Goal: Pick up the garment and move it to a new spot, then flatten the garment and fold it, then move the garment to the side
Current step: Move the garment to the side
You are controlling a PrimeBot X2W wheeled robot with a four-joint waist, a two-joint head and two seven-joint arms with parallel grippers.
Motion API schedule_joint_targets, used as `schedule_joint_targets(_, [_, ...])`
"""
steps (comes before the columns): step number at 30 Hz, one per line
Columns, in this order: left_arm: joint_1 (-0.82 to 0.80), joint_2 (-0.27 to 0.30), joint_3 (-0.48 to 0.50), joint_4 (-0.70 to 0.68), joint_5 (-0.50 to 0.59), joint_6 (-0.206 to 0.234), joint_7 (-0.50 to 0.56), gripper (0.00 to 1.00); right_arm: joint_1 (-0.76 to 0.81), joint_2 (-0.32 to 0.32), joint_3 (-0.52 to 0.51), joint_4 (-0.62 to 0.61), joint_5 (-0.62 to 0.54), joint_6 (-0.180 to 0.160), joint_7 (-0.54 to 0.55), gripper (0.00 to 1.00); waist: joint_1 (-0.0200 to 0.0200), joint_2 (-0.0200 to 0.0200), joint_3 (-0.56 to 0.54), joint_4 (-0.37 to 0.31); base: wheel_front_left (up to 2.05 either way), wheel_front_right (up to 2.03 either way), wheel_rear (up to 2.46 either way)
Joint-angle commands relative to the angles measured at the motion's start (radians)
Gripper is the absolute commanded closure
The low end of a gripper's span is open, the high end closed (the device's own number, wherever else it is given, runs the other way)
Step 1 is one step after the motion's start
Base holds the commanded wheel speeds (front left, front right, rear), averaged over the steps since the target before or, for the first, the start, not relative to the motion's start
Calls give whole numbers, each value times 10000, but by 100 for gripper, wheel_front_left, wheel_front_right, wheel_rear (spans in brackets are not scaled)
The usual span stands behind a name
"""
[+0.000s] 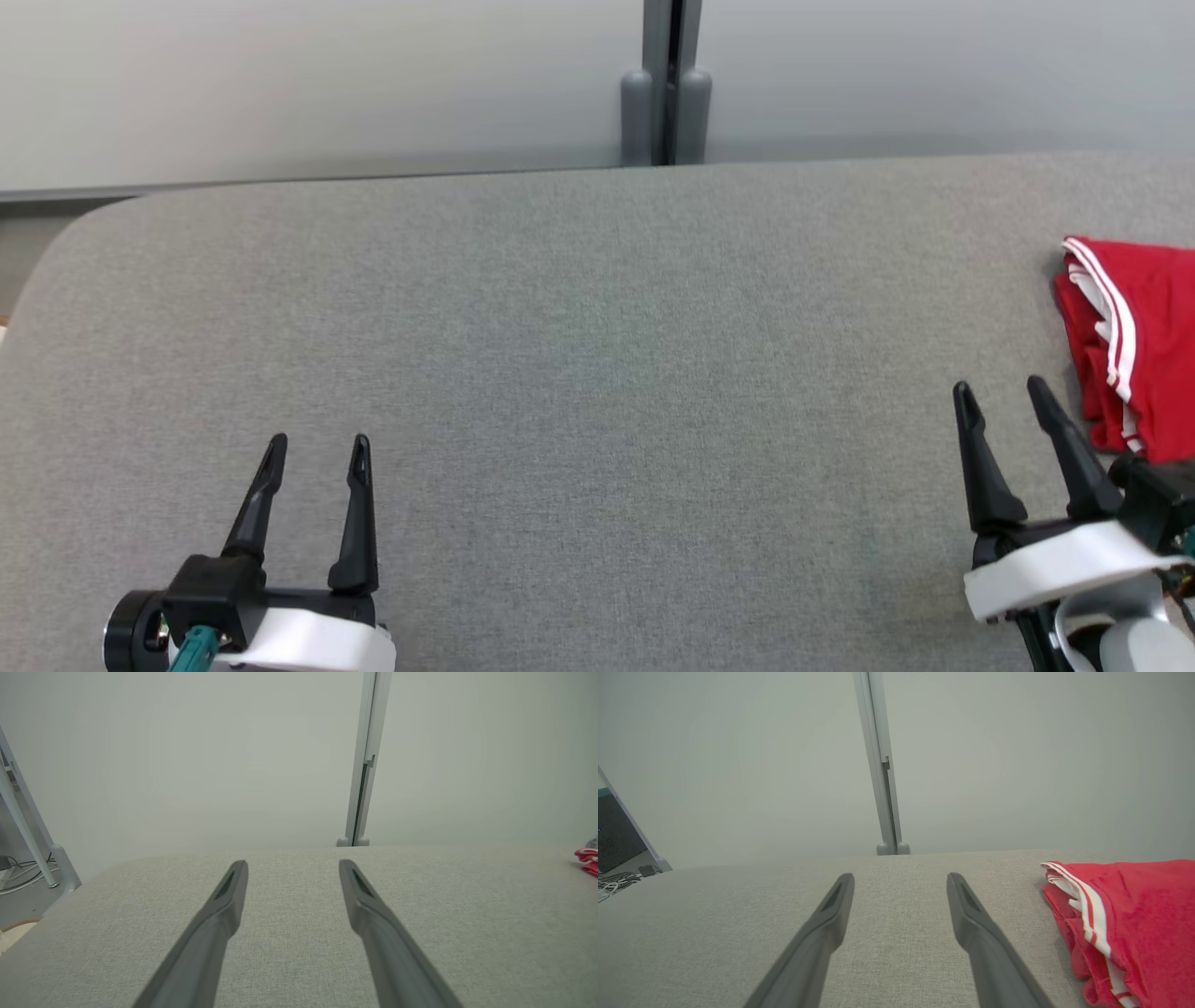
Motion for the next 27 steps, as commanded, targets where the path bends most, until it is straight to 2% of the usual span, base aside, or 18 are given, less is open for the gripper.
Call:
schedule_joint_targets(1, [189,12,-41,-130,-28,25,73,0,295,87,-70,-203,-77,-8,90,0,0,0,-398,280,0,0,0])
schedule_joint_targets(9, [1166,108,-150,-412,-226,120,505,0,1729,489,-441,-1018,-483,-6,788,0,0,0,-1472,284,0,0,0])
schedule_joint_targets(27, [1582,302,-268,-549,-294,277,892,0,2525,732,-702,-1906,-777,-6,1431,0,0,0,-1849,304,0,0,0])
